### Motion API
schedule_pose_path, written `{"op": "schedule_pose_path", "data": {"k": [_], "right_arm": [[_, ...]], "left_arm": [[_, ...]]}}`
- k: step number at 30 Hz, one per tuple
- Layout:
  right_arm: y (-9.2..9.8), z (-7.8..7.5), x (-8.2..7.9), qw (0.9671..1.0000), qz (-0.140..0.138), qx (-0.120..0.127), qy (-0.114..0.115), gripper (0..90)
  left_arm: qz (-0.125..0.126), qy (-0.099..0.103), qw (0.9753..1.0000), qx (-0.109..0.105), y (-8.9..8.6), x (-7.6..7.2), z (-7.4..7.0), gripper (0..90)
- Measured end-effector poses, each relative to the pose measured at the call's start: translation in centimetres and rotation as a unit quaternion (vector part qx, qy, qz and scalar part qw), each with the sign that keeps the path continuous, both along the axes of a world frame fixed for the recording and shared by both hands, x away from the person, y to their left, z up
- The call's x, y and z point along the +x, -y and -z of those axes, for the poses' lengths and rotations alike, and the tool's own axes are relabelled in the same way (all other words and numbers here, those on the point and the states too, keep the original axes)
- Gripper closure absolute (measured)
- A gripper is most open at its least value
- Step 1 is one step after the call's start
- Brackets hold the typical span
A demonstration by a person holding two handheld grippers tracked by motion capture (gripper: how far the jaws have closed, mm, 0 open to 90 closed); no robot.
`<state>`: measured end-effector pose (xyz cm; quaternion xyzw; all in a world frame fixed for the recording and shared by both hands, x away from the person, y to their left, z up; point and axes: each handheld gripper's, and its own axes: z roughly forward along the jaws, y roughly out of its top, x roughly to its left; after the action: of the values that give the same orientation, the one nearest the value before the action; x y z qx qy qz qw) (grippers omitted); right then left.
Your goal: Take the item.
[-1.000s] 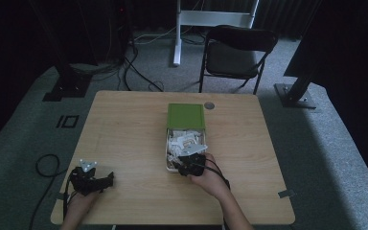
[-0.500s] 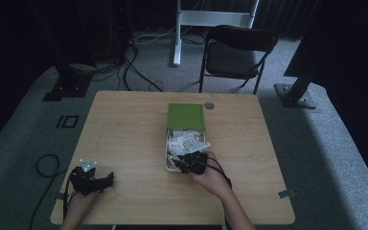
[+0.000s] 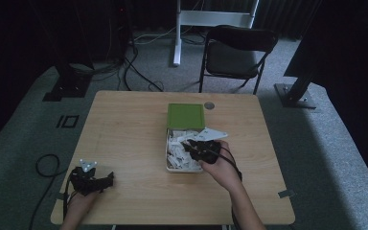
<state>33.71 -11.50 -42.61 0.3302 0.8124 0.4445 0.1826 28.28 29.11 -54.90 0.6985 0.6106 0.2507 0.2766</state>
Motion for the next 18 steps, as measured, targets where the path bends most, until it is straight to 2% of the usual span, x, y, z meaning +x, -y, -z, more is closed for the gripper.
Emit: {"op": "schedule_pose_path", "data": {"k": [8,14,18], "right_arm": [[3.1,-1.8,0.8,0.9983,0.049,0.015,0.027,73.9],[5.0,-2.1,1.1,0.996,0.081,0.018,0.034,73.9],[6.6,-1.8,1.6,0.9927,0.114,0.018,0.037,74.0]], "left_arm": [[0.0,0.0,1.0,0.0,0.0,0.0,0.0,2.1],[0.0,0.0,1.0,0.0,0.0,0.0,0.0,2.1],[0.0,0.0,1.0,0.0,0.0,0.0,0.0,2.1]]}}
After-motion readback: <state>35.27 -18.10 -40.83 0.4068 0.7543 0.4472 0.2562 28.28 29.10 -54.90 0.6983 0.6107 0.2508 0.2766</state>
